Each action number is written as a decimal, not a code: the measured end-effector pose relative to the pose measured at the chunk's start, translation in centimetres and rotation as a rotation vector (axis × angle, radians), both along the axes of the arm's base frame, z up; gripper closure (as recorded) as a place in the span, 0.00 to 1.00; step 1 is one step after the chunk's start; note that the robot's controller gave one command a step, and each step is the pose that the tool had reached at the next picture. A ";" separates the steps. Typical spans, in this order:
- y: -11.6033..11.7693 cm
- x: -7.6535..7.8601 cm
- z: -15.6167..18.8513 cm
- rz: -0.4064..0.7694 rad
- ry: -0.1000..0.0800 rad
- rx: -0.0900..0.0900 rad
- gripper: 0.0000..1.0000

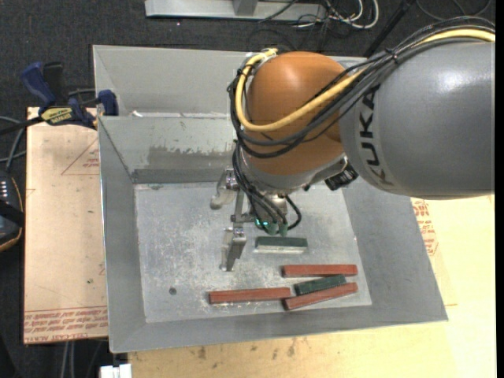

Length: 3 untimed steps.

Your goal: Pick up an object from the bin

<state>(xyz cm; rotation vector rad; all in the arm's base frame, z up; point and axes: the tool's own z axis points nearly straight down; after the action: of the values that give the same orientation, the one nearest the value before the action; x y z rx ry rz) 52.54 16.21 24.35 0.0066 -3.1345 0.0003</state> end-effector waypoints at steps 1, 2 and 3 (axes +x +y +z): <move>-0.1 0.2 0.4 -0.003 -0.007 0.001 0.00; -2.2 -1.6 -5.1 -0.023 -0.012 0.003 0.00; -7.3 -2.5 -16.3 0.045 -0.013 0.002 1.00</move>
Offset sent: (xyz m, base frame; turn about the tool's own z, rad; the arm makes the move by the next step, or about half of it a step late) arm -0.0440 -0.0530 -0.1334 0.0514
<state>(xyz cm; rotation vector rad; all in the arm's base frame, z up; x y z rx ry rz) 50.00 8.90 8.08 0.0780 -3.1463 -0.0031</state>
